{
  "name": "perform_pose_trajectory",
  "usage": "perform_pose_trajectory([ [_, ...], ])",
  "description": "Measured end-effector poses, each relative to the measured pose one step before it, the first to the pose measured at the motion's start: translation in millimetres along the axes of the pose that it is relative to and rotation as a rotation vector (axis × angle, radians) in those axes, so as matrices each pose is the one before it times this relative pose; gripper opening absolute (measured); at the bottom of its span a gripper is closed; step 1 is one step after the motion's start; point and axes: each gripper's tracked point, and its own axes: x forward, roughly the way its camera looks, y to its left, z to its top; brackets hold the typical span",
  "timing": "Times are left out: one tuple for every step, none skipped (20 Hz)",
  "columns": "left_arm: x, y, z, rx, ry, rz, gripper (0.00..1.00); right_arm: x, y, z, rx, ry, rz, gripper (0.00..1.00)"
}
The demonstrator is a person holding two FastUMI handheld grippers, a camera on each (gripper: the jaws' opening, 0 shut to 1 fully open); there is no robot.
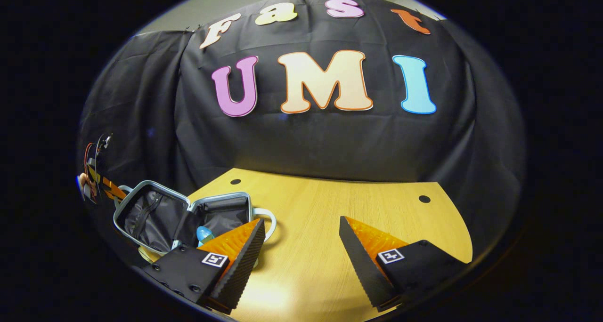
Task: First open the suitcase, pack the skin care products into it, and then close the suitcase.
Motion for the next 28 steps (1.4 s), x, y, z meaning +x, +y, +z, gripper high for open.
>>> perform_pose_trajectory([
  [-11.43, -21.45, 2.60, 0.03811, -0.00842, -0.01922, 0.02, -0.70, -3.70, -0.82, 0.00904, -0.00087, 0.00759, 0.99],
  [-10.92, -22.48, 2.38, 0.03312, -0.00293, -0.01775, 0.02, -1.12, -5.67, -0.09, 0.00649, -0.00217, 0.00365, 0.99],
  [-7.98, -24.28, 2.30, 0.03720, -0.00144, -0.02467, 0.02, -1.08, -5.74, -0.94, 0.00547, -0.00056, 0.00438, 0.99],
  [-3.87, -23.40, 2.38, 0.03443, -0.00583, -0.01993, 0.02, -1.21, -5.44, -0.30, 0.00537, -0.00058, 0.00268, 0.99],
  [-3.02, -23.61, 2.67, 0.03261, -0.00150, -0.02009, 0.02, -2.17, -3.26, -1.19, 0.00305, 0.00129, 0.00620, 0.99],
  [3.95, -24.60, 2.97, 0.02987, -0.00481, -0.02086, 0.02, -1.86, -3.87, -0.05, 0.00006, -0.00036, 0.00539, 0.99],
  [4.30, -24.73, 2.74, 0.02806, 0.00196, -0.02444, 0.02, -2.93, -5.52, -0.50, -0.00504, 0.00070, 0.00359, 0.99],
  [5.46, -21.08, 2.52, 0.01715, 0.00092, -0.01748, 0.02, -1.64, -6.19, 0.32, -0.01069, 0.00018, -0.00033, 0.99],
  [6.80, -21.25, 1.69, 0.01912, 0.00121, -0.02245, 0.02, -2.84, -5.17, 0.39, -0.01470, -0.00218, -0.00311, 0.99],
  [7.86, -21.48, 0.36, 0.01408, 0.00335, -0.02724, 0.02, -3.00, -6.03, 1.26, -0.01612, -0.00352, -0.00477, 0.99],
  [8.05, -20.91, -0.82, 0.00631, 0.00711, -0.02893, 0.02, -3.41, -6.34, 0.25, -0.01256, -0.00393, -0.00601, 0.99],
  [8.95, -19.43, -2.56, 0.00828, 0.01395, -0.02644, 0.02, -4.17, -6.44, 1.05, -0.00334, -0.00453, -0.00518, 0.99],
  [13.07, -17.00, -2.87, 0.01133, 0.01526, -0.01750, 0.02, -3.94, -6.14, 0.79, 0.00559, -0.00497, -0.00610, 0.99],
  [13.74, -13.73, -3.30, 0.01258, 0.01669, -0.01116, 0.02, -3.05, -6.24, 1.87, 0.01126, -0.00608, -0.00805, 0.99],
  [13.39, -13.55, -2.67, 0.00915, 0.02067, -0.00741, 0.03, -2.21, -6.65, 1.38, 0.01237, -0.00876, -0.01095, 0.99],
  [14.10, -12.11, -3.26, 0.00731, 0.02246, -0.00556, 0.02, -3.10, -6.25, 1.55, 0.01427, -0.00699, -0.01039, 0.99],
  [12.46, -8.66, -3.70, 0.01003, 0.02192, -0.00090, 0.03, -3.40, -6.10, -0.16, 0.01368, -0.00568, -0.01066, 0.99],
  [14.57, -8.61, -5.04, 0.01561, 0.02315, 0.00492, 0.03, -4.46, -6.41, 1.01, 0.00803, -0.00591, -0.01241, 0.99],
  [12.55, -7.44, -3.20, 0.01621, 0.01515, 0.00550, 0.02, -4.92, -7.77, 1.10, 0.00576, -0.00624, -0.01962, 0.99],
  [10.80, -9.36, -3.44, 0.01026, 0.01838, 0.00198, 0.02, -3.53, -8.93, 4.50, 0.00250, -0.00978, -0.01941, 0.99],
  [10.33, -8.01, -4.38, 0.00575, 0.02397, -0.00372, 0.02, -3.18, -7.25, 3.70, 0.00270, -0.00617, -0.01728, 0.99],
  [10.10, -5.11, -4.33, 0.00509, 0.02288, -0.00074, 0.02, -3.55, -7.72, 4.60, 0.00007, -0.00767, -0.01717, 0.99],
  [10.33, -4.22, -5.36, 0.00936, 0.02791, 0.00049, 0.02, -4.07, -8.45, 5.88, -0.00122, -0.01122, -0.01791, 0.99],
  [10.45, -4.99, -3.80, 0.00886, 0.02169, 0.00068, 0.02, -3.52, -6.91, 5.66, -0.00384, -0.01054, -0.01658, 0.99],
  [9.26, -3.52, -2.71, 0.00952, 0.01137, 0.00276, 0.06, -2.97, -7.28, 4.18, -0.00598, -0.00916, -0.01869, 0.99],
  [5.54, -6.28, -3.90, 0.00351, 0.01272, -0.01519, 0.07, -2.93, -5.89, 4.12, -0.00424, -0.00718, -0.01513, 0.99],
  [2.10, -3.90, 4.25, 0.00668, 0.00037, 0.00229, 0.12, -3.53, -4.43, 4.84, -0.00194, -0.01009, -0.01337, 0.99],
  [0.31, -6.65, -3.86, 0.01289, -0.00829, -0.00928, 0.14, -2.03, -3.75, 4.89, 0.00120, -0.01157, -0.01145, 0.99],
])
